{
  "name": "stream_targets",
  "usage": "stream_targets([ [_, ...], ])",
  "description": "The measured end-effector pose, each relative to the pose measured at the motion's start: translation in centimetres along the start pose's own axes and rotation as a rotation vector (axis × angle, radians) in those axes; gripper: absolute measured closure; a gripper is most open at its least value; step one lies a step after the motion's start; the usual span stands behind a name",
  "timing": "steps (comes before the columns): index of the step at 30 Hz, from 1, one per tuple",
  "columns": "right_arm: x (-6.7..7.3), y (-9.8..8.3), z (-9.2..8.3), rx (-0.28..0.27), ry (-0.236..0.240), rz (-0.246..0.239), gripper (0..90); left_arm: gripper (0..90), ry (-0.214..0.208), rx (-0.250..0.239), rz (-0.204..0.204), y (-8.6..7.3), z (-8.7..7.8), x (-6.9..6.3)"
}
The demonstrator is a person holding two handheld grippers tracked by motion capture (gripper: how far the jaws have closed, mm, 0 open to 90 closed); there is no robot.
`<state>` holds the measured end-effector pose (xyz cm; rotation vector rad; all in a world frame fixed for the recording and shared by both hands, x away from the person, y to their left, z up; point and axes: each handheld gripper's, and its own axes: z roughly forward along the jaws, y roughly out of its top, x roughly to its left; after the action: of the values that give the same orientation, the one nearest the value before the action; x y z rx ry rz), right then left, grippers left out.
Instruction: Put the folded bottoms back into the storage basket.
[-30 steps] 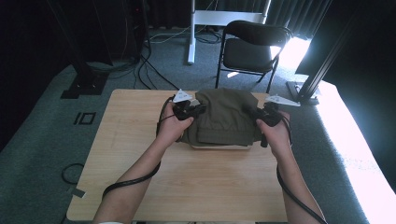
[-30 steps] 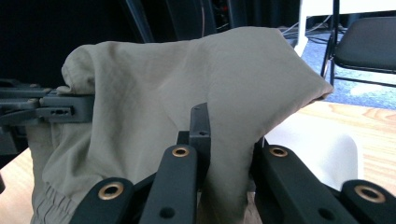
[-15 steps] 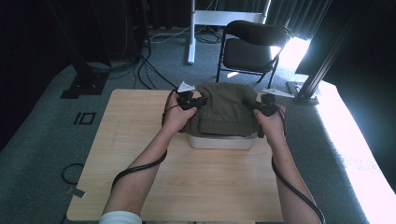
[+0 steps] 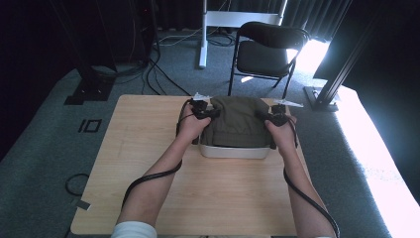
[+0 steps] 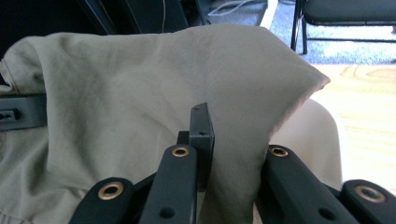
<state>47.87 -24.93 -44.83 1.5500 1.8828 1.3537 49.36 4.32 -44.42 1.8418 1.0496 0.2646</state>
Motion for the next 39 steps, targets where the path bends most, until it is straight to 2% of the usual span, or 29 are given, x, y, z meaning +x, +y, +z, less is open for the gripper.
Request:
stream_targets([
  [3,-0.1,-0.4,0.5,0.017,-0.007,-0.001,81.5,85.2,0.008,0.016,-0.003,-0.4,0.4,0.1],
  [9,-0.4,-1.1,1.7,0.083,-0.038,-0.003,81.3,85.1,0.04,0.089,0.005,-1.6,1.7,0.3],
  [15,-0.3,-1.3,2.1,0.121,-0.067,-0.011,81.1,85.0,0.057,0.135,-0.005,-2.4,2.6,0.3],
  [17,-0.6,-1.7,2.5,0.176,-0.077,-0.007,80.8,84.9,0.059,0.145,-0.006,-2.5,2.8,0.2],
  [22,-0.7,-2.0,2.7,0.211,-0.093,-0.009,80.6,84.7,0.084,0.177,-0.005,-2.5,3.3,0.2],
  [24,-0.6,-1.9,2.8,0.225,-0.099,-0.01,80.1,83.9,0.091,0.188,0.012,-2.5,3.5,0.2],
  [26,-0.5,-1.9,2.9,0.238,-0.103,-0.019,77.4,81.9,0.095,0.189,0.008,-2.5,3.5,0.2],
  [29,-0.5,-1.8,3.0,0.24,-0.102,-0.031,66.5,71.5,0.079,0.195,0.001,-2.4,3.5,0.2],
  [30,-0.5,-1.8,3.0,0.24,-0.096,-0.037,62.7,66.9,0.079,0.193,0.014,-2.4,3.5,0.1],
  [32,-0.5,-1.8,2.9,0.232,-0.084,-0.039,58.7,62.5,0.082,0.187,0.03,-2.4,3.4,-0.1],
  [34,-0.6,-1.8,2.9,0.221,-0.078,-0.063,52.5,60.1,0.082,0.177,0.03,-2.4,3.4,-0.1],
  [38,-0.5,-1.7,2.5,0.179,-0.091,-0.086,50.0,52.2,0.082,0.15,0.034,-2.5,3.2,-0.2],
  [39,-0.5,-1.6,2.3,0.158,-0.098,-0.088,49.7,52.2,0.087,0.128,0.047,-2.4,3.0,-0.3],
])
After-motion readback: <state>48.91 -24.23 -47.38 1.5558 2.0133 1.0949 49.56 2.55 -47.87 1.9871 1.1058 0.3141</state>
